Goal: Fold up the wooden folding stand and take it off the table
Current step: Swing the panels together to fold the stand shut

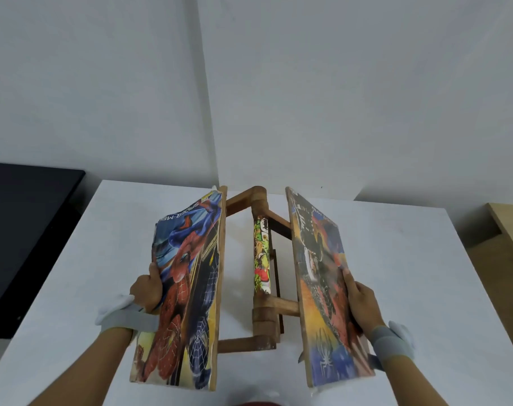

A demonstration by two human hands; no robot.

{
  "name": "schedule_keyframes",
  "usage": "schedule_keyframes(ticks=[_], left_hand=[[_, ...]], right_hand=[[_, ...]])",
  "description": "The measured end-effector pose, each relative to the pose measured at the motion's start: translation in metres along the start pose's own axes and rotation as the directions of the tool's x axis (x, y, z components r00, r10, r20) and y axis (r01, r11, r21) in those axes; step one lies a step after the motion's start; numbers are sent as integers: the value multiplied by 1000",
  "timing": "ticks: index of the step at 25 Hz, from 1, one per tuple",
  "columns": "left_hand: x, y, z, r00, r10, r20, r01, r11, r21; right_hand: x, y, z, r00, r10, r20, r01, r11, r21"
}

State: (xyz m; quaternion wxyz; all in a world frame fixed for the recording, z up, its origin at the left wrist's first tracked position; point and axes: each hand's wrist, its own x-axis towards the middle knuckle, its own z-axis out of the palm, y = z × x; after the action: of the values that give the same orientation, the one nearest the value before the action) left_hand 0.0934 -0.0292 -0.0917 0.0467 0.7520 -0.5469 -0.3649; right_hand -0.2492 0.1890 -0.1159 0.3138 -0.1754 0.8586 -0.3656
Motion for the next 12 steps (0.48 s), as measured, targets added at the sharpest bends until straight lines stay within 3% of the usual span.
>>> schedule_keyframes(ticks=[9, 12], left_hand=[[1, -37, 21, 996, -41, 82, 38, 998, 47], [-2, -38, 31, 999, -39, 38, 35, 995, 93]], right_hand=[[-10, 18, 50, 990, 76, 115, -78, 997, 7], [-12, 19, 58, 986, 94, 136, -96, 995, 7]])
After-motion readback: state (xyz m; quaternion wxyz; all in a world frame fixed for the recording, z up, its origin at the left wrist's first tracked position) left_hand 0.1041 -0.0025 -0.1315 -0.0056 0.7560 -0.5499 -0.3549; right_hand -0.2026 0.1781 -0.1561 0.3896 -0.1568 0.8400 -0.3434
